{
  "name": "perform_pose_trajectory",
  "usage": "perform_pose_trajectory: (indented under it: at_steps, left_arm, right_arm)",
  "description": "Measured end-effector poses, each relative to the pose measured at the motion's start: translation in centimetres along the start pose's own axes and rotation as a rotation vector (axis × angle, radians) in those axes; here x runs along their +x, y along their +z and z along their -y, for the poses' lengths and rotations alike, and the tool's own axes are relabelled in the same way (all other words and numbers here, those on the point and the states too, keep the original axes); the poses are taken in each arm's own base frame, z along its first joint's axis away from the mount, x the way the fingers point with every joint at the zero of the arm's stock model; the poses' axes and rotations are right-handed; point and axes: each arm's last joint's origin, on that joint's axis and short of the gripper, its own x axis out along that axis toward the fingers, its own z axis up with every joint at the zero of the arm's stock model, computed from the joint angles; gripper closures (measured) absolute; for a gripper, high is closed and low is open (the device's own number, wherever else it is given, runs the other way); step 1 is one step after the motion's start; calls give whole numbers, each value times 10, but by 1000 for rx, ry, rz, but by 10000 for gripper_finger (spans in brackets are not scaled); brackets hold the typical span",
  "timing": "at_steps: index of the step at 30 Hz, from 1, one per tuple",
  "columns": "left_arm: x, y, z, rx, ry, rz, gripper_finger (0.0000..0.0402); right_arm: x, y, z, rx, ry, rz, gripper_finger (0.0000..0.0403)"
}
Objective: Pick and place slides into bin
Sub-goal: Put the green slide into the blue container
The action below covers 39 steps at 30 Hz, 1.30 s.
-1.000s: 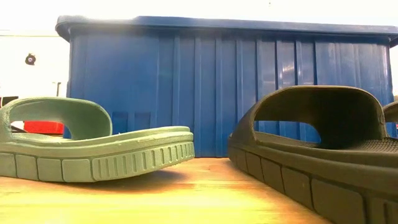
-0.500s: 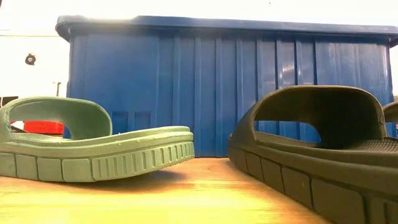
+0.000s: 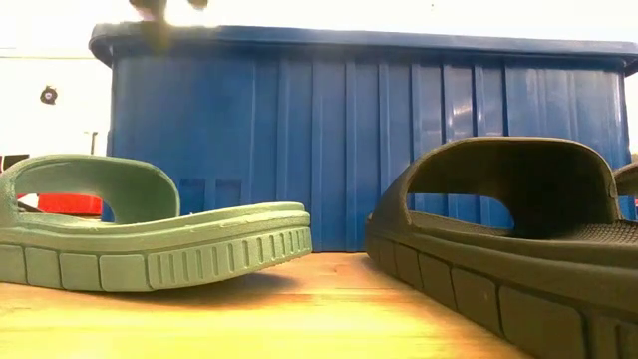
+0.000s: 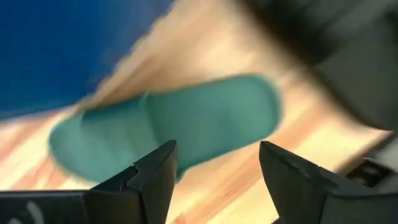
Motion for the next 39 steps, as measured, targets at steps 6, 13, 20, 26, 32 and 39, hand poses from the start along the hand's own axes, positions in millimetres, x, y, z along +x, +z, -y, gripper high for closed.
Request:
perform_pose_trajectory:
  at_steps: [6,13,20,26,32,39]
  left_arm:
    - [26,-11,5,-122,112,-76,189]
    - [61,-17,13,-236,225,-112,189]
    - [85,-28,11,-284,378,-159,189]
    - [85,-29,5,-294,441,-148,189]
    - [97,-31,-1,-282,491,-112,189]
    - [106,-35,-6,-303,536,-124,192]
  right_arm:
    - [0,0,0,-8,0,0,179]
    - [0,0,0,-11,-1,0,179]
    - [0,0,0,-11,-1,0,179]
    - [0,0,0,-11,-1,0,179]
    - [0,0,0,-11,-1,0,179]
    - [0,-2,1,-23,-8,-15,179]
